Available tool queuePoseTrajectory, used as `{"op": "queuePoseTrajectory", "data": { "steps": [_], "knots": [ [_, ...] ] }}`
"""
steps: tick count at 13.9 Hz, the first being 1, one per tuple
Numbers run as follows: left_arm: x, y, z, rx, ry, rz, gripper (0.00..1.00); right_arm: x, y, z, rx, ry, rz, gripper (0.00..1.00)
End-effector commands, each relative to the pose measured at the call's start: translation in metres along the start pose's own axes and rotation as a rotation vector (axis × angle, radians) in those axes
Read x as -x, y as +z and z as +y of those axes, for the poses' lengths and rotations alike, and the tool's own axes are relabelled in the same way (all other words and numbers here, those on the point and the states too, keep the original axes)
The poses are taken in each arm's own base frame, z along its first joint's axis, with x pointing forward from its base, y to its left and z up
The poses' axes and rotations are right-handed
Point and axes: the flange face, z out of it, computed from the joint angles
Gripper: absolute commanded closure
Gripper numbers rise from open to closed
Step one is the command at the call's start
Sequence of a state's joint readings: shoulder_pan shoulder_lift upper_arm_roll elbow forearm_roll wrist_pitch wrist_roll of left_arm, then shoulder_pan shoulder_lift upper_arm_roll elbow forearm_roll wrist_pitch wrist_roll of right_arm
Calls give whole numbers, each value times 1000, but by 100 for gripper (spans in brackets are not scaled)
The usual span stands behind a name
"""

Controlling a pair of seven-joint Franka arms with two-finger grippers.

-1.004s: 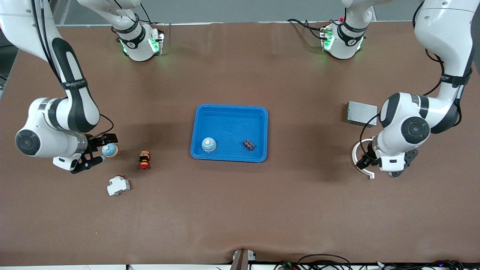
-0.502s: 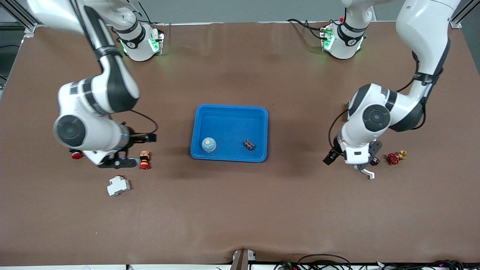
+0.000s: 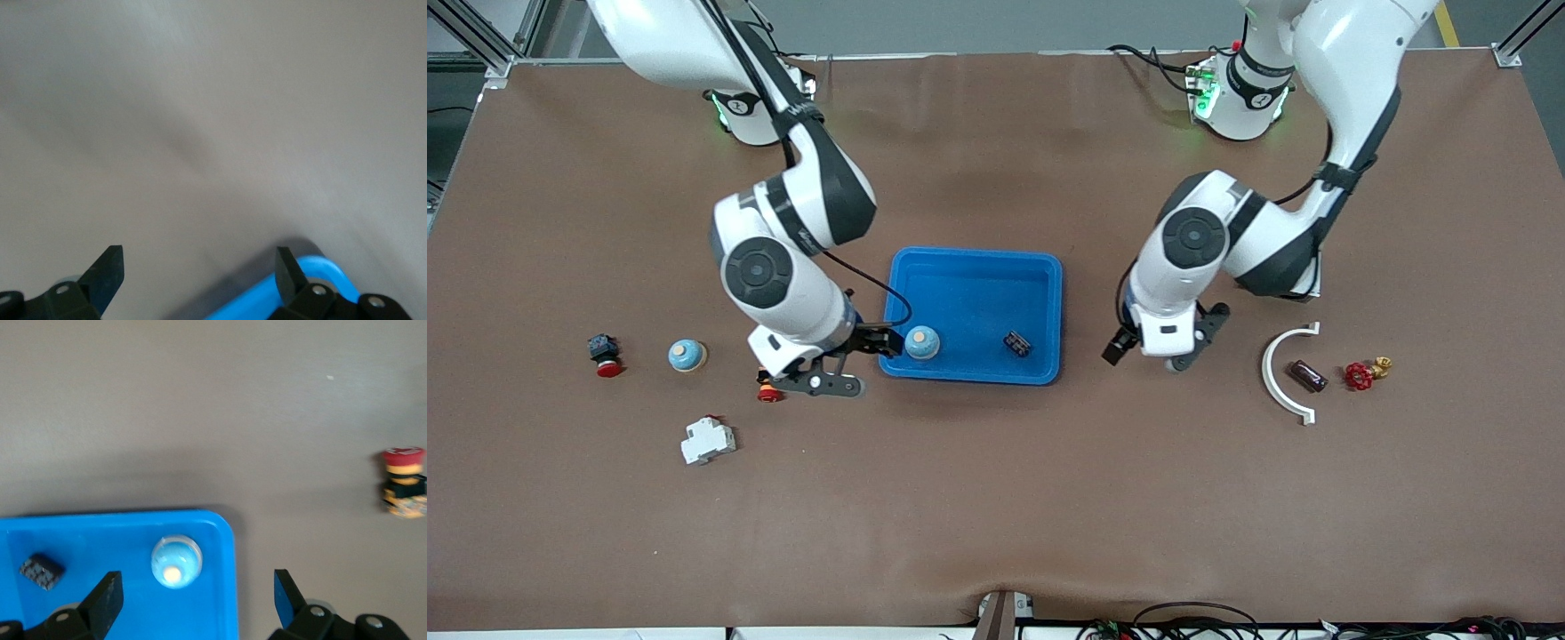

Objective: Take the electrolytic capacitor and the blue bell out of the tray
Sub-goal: 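Return the left gripper to the tray while the right gripper releases the bell, then grasp a capacitor with the left gripper while the right gripper grasps a bell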

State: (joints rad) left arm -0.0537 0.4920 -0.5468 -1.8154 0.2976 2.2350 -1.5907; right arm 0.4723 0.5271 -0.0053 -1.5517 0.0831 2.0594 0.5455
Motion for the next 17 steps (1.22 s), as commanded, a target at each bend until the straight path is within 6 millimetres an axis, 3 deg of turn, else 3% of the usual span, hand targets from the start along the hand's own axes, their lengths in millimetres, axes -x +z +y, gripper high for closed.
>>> {"op": "queuePoseTrajectory", "data": {
  "steps": [1,4,10,13,17],
  "knots": [
    [24,11,31,26,-42,-18,0,-3,37,-15,7,2,-4,0],
    [65,38,58,79,-10,-73,0,-2,64,-22,9,-9,1,0],
    [101,82,71,126,41,-49,0,16,100,-36,32,-35,-39,0],
    [109,101,69,108,62,-60,29,36,127,-42,31,-56,-31,0],
    [114,110,71,128,76,-69,30,55,153,-41,41,-69,-38,0]
  ]
}}
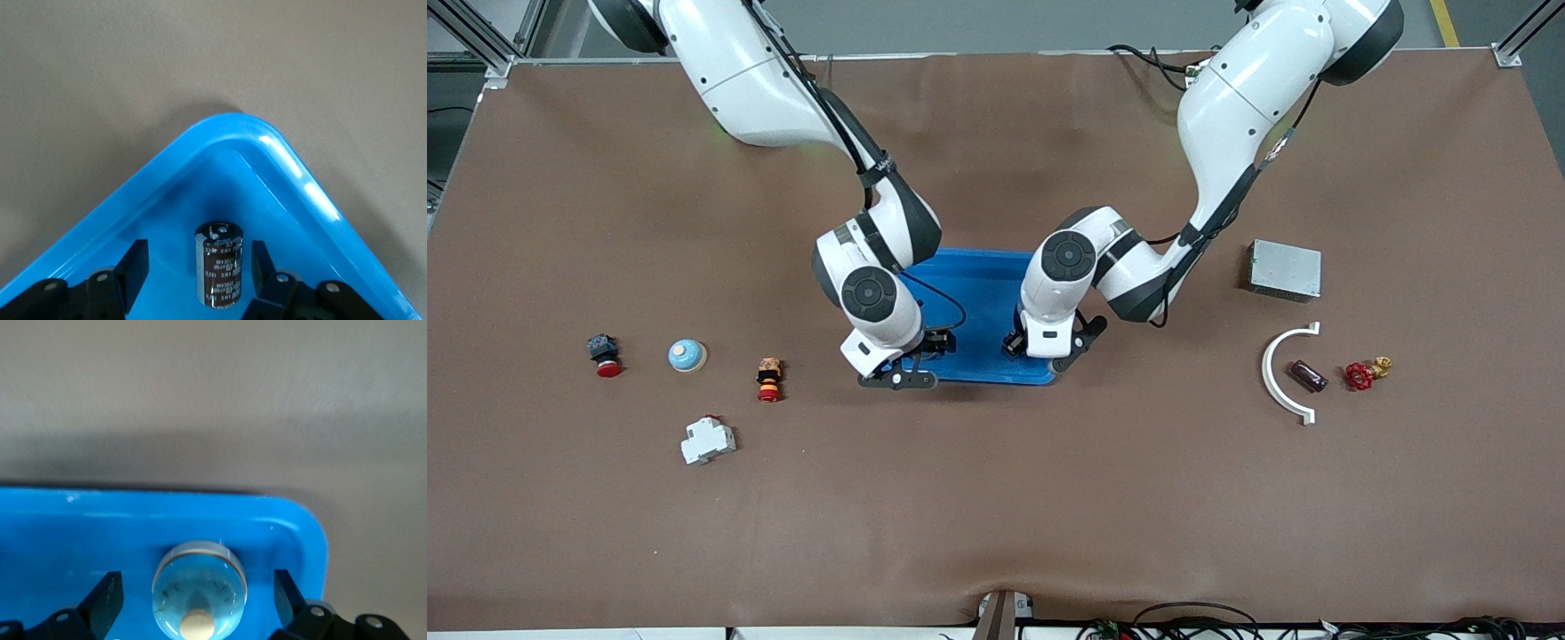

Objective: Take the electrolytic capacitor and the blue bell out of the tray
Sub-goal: 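Grasp a capacitor with the left gripper while the right gripper grasps a bell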

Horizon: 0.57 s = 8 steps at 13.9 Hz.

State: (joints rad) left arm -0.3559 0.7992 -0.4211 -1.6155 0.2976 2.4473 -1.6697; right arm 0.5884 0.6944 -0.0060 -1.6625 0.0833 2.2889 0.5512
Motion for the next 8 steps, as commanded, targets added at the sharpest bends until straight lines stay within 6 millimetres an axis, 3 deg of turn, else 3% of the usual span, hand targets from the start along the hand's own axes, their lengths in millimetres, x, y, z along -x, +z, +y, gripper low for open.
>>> {"op": "queuePoseTrajectory", "data": {
  "steps": [1,6,8],
  "knots": [
    [3,4,9,33,26,19,30,5,7,2,-2,22,-4,0],
    [5,18,5,29,54,30,38,10,23,-4,5,10,-11,0],
    [9,21,6,35,61,27,63,9,24,-3,2,12,-7,0]
  ]
}}
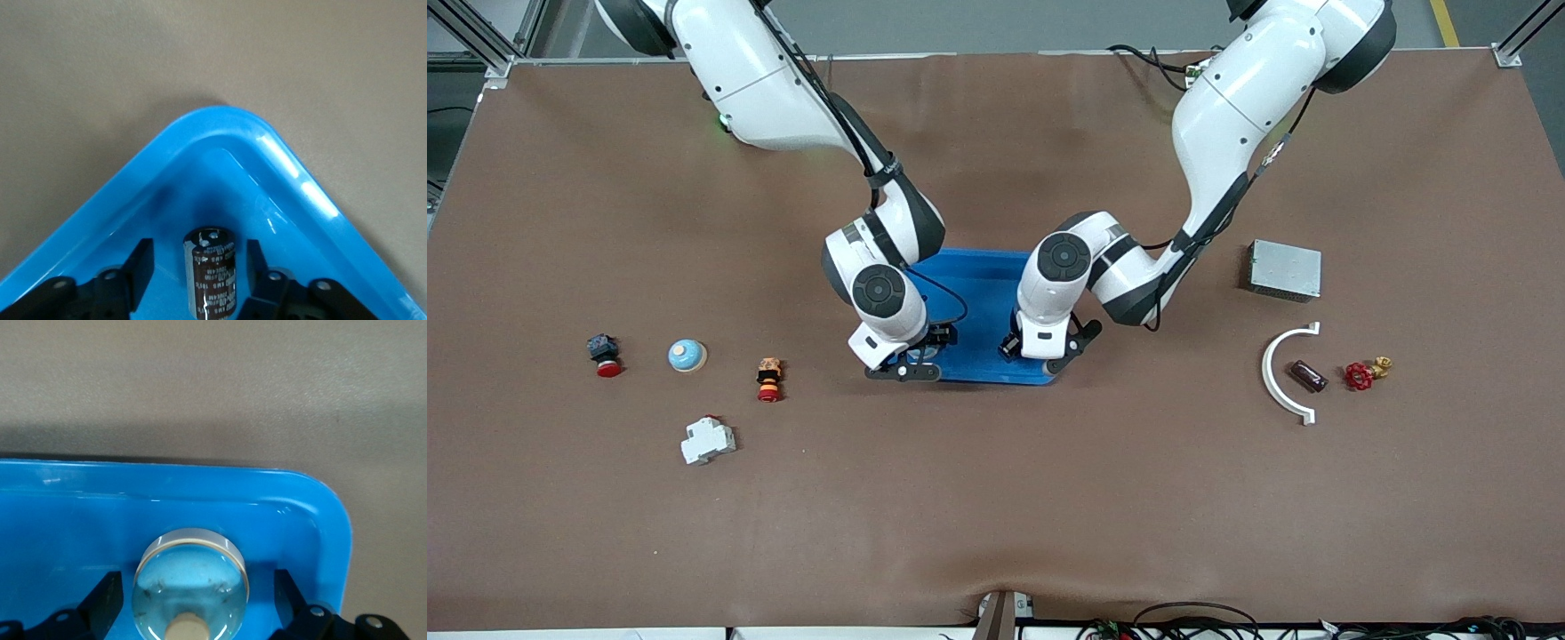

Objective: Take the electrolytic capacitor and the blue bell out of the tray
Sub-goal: 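Grasp a capacitor with the left gripper while the right gripper grasps a bell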

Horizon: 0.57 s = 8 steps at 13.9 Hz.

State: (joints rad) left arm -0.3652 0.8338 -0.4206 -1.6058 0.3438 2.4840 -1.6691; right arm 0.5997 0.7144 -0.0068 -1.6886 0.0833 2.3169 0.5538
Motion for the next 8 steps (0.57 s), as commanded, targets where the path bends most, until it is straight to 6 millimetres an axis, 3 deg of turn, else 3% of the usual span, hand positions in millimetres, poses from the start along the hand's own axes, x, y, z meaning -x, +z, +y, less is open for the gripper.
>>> {"op": "queuePoseTrajectory", "data": {
  "steps": [1,2,5,6,8],
  "knots": [
    [4,5,5,19,21,15,79,0,3,-2,-11,17,6,0],
    [4,4,6,20,20,16,99,0,3,-3,-11,17,8,15],
    [-1,-4,9,33,-3,14,100,-1,3,-2,-10,5,9,79],
    [-5,-15,19,60,-13,19,100,-1,3,-2,-10,3,9,90],
    [-9,-27,21,61,-30,26,100,-2,-3,-3,-9,-3,8,94]
  ]
}}
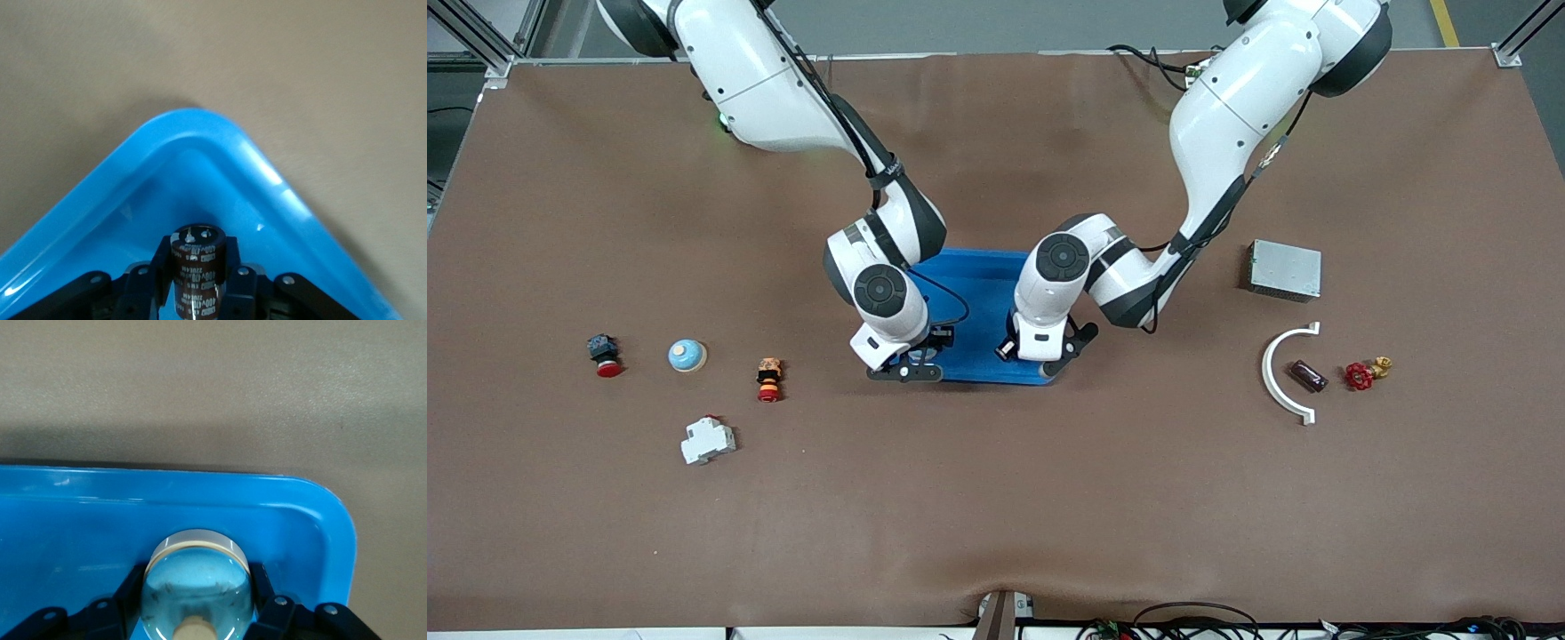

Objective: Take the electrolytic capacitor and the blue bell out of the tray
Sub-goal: 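Grasp a capacitor with the left gripper while the right gripper grasps a bell, then carry the capacitor toward the arc while the right gripper carries the bell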

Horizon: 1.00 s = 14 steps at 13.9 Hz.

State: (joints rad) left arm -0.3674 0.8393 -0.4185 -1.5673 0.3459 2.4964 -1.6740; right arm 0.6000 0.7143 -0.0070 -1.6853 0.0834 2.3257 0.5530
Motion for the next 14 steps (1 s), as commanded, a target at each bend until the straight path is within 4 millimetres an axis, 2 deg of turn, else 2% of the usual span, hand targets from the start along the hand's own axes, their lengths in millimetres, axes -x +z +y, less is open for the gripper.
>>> {"op": "queuePoseTrajectory", "data": {
  "steps": [1,3,5,7,8,9,10,11,14],
  "knots": [
    [-8,-20,7,-1,-26,28,100,-5,-7,1,-5,-5,9,95],
    [-12,-43,10,-16,-28,50,100,-10,-33,7,4,-32,-9,95],
    [-28,-70,11,-18,-43,76,100,-25,-76,28,19,-67,-58,95],
    [-55,-94,5,-51,-56,98,100,-47,-129,62,20,-127,-106,95],
    [-57,-107,3,-55,-47,99,100,-60,-152,86,18,-165,-133,95],
    [-76,-122,0,-51,-72,107,100,-72,-176,108,17,-203,-151,95],
    [-81,-134,-1,-44,-80,97,100,-80,-192,127,19,-242,-166,95],
    [-95,-146,-4,-43,-99,87,100,-88,-202,151,34,-292,-170,95],
    [-130,-192,-17,-68,-112,89,100,-112,-211,228,93,-420,-163,95]
  ]
}}
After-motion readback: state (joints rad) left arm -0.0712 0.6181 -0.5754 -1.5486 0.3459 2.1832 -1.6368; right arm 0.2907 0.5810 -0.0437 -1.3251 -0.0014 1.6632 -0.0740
